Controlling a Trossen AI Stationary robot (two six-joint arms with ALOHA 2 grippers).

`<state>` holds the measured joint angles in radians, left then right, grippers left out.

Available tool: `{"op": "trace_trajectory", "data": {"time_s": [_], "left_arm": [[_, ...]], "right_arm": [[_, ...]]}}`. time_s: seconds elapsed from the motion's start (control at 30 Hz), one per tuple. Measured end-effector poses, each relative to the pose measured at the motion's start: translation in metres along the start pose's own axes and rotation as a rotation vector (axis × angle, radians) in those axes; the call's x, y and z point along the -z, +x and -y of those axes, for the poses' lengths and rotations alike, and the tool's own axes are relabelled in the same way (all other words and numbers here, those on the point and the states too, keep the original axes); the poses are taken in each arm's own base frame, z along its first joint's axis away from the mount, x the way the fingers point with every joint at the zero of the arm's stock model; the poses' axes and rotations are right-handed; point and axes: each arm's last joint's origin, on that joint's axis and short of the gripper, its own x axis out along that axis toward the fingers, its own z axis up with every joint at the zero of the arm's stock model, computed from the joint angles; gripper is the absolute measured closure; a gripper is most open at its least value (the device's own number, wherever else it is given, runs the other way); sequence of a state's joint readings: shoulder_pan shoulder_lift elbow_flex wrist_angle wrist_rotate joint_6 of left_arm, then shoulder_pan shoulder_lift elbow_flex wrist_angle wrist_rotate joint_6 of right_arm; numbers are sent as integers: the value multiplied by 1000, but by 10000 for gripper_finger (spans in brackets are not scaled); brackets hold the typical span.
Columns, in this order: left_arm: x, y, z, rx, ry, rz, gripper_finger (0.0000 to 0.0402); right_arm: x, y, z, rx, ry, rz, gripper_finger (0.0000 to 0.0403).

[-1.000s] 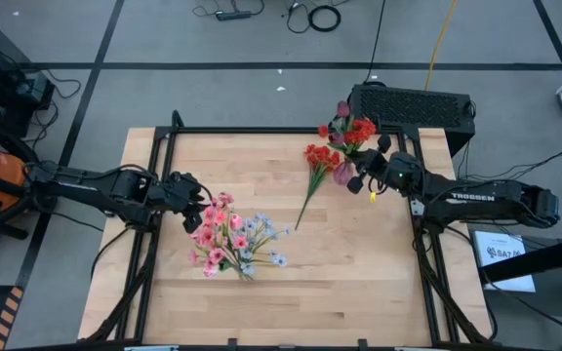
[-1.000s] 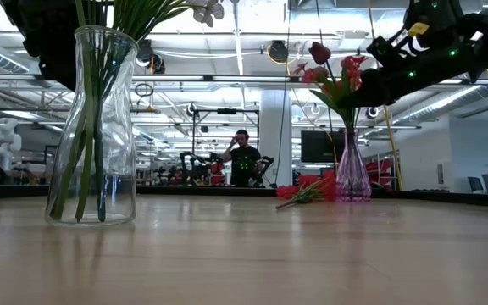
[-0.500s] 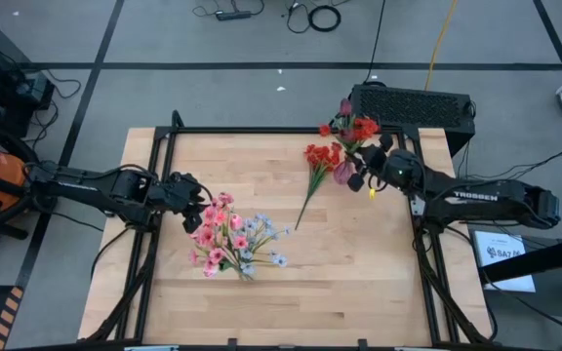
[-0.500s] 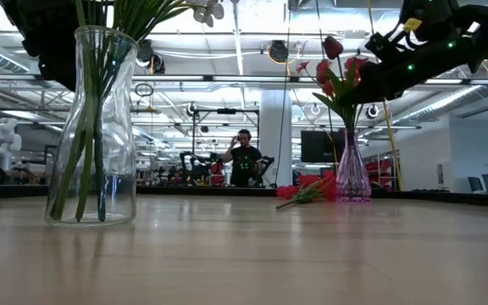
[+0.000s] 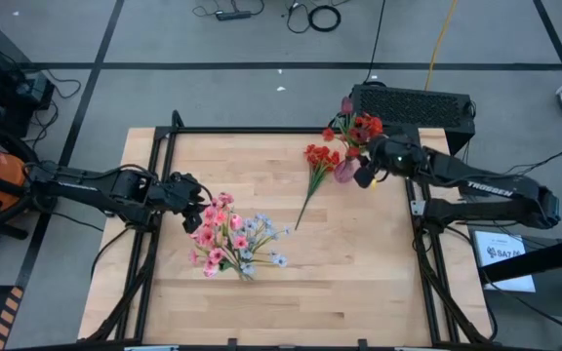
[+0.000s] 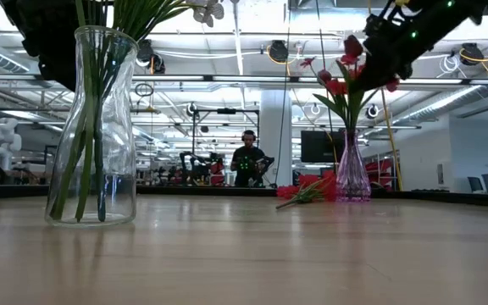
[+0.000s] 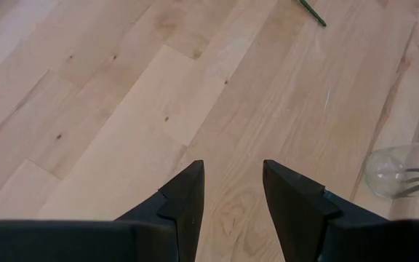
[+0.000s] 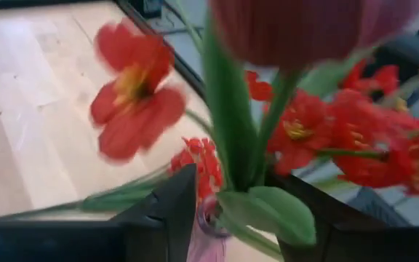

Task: Sort flowers into vase by color
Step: Put the red flower into the purple vase, then put the orange flowers into the purple vase

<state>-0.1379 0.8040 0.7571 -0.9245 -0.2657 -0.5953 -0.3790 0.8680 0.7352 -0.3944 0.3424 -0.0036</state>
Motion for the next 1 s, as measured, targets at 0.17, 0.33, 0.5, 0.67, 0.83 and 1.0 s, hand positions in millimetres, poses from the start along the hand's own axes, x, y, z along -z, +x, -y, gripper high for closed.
{"op": "trace_trajectory", "data": {"time_s": [0.17, 0.33, 0.5, 0.67, 0.83, 1.0], "left_arm": [[0, 0, 0, 0, 0, 0, 254], [0, 0, 0, 0, 0, 0, 254], [0, 0, 0, 0, 1, 0, 254], [0, 0, 0, 0, 1, 0, 254], [0, 0, 0, 0, 1, 0, 254], [0, 0, 0, 0, 1, -1, 254]], "right_arm": [[-15, -18, 6, 2, 70, -76, 238], [-26, -36, 13, 10, 167, -139, 234], [-31, -53, 18, 26, 379, -227, 240], [-27, -59, 15, -79, 630, -357, 250], [-20, -53, 3, -149, 774, -477, 263], [-15, -43, -21, -132, 842, -579, 277]]}}
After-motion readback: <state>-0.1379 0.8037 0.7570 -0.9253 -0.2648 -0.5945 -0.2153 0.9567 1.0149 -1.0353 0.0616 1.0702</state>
